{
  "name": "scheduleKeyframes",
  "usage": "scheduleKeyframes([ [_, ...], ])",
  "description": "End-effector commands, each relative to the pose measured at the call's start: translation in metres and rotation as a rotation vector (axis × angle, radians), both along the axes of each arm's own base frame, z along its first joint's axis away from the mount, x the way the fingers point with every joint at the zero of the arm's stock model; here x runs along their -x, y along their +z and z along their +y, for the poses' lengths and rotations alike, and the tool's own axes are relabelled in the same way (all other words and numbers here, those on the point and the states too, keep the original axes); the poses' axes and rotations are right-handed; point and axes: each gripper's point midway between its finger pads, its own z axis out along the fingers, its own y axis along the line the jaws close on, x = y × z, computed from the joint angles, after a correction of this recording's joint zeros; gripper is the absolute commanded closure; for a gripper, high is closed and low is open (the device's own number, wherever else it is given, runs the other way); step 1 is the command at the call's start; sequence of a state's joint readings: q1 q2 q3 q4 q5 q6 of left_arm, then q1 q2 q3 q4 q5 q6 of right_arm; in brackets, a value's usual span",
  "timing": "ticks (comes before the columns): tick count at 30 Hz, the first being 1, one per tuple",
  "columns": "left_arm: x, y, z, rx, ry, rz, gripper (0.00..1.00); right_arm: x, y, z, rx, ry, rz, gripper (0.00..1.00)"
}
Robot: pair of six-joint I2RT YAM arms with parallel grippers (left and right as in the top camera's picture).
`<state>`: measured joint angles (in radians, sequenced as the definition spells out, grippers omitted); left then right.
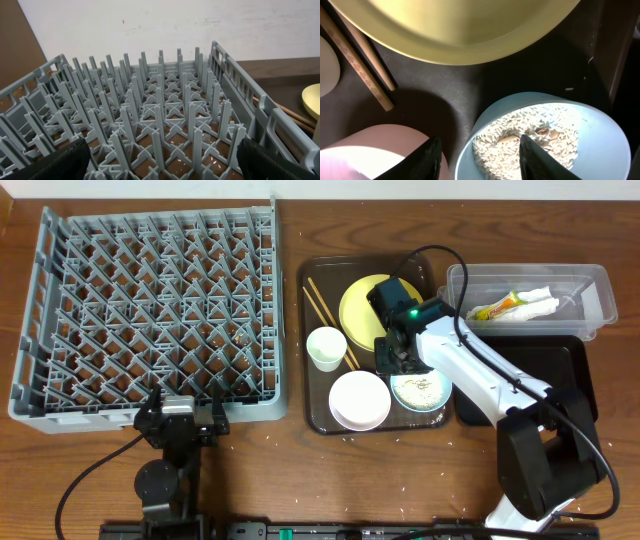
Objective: Sort waste into correct bins and load items into the dishwasher
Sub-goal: 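Grasp the rim of the light-blue bowl with the right gripper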
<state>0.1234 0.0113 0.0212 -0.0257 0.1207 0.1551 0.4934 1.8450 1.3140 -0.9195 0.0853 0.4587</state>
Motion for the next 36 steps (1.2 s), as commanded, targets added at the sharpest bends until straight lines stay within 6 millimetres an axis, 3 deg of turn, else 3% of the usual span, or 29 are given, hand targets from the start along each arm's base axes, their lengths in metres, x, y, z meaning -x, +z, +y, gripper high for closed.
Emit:
scheduleKeyframes([
  [1, 0.001, -0.015, -0.001, 0.001, -0.006, 0.044, 0.05, 0.005, -0.005, -0.001, 0.017, 0.033, 0.018, 0.56],
  [8, 0.001, -0.015, -0.001, 0.002, -0.006, 0.044, 0.05, 0.025, -0.026, -0.012, 0.050, 0.054, 0.076, 0.56],
  [10, 0.001, -0.015, -0.001, 0.002, -0.007, 0.044, 0.05, 0.030, -0.031, -0.015, 0.055, 0.054, 0.087, 0.61],
  [19, 0.001, -0.015, -0.001, 0.001, -0.007, 0.044, 0.05, 0.029, -0.033, -0.015, 0.053, 0.054, 0.083, 0.99],
  [24, 0.001, -0.015, -0.001, 0.001, -0.006, 0.044, 0.05, 0.033, -0.031, -0.016, 0.065, 0.102, 0.101, 0.99],
  [29, 0.001, -0.015, -0.001, 0.001, -0.006, 0.044, 0.05, 0.027, -0.009, -0.012, 0.059, 0.125, 0.091, 0.99],
  [36, 0.001, -0.015, -0.001, 0.001, -0.006, 0.044, 0.05, 0.016, 0.059, -0.001, -0.063, 0.174, 0.005, 0.99],
])
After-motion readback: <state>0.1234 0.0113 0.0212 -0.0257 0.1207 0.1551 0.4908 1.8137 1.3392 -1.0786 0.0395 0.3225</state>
